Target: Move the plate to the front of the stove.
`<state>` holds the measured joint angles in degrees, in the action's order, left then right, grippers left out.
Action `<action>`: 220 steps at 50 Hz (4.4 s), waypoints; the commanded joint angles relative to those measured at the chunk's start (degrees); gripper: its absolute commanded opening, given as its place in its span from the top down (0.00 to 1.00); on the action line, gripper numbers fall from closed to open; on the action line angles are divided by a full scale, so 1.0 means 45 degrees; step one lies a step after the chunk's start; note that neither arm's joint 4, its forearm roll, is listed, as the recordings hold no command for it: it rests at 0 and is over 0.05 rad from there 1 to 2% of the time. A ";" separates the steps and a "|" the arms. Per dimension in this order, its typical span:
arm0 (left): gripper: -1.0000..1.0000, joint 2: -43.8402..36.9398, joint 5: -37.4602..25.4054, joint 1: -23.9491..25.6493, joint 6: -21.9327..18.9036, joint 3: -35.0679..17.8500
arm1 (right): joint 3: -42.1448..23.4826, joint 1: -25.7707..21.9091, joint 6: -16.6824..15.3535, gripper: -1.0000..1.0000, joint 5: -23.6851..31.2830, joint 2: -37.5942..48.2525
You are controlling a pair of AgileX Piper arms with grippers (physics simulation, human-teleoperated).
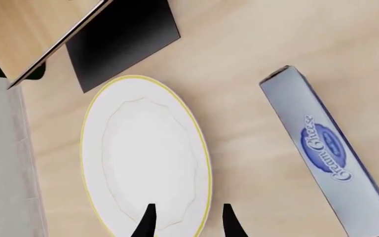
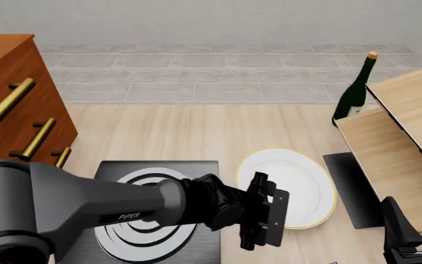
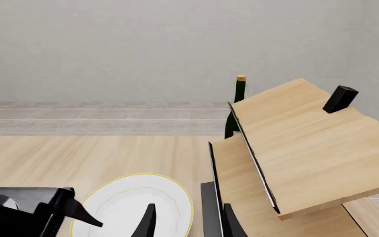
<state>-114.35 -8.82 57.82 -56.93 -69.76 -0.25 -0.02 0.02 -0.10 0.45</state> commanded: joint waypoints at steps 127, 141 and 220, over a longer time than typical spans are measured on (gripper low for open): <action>1.00 0.0604 0.2434 -0.1517 -0.1323 0.0265 | 0.0000 0.0002 -0.0001 0.00 0.0000 0.0000; 1.00 0.1226 0.2811 -0.1452 -0.1610 0.0443 | 0.0000 0.0003 -0.0001 0.00 0.0000 0.0001; 1.00 0.3591 -0.2876 -0.6703 -0.4027 -0.2372 | 0.0000 -0.0001 0.0000 0.00 0.0000 0.0002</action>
<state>-98.77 -17.45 31.76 -73.89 -78.07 -0.25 -0.02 0.02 -0.10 0.45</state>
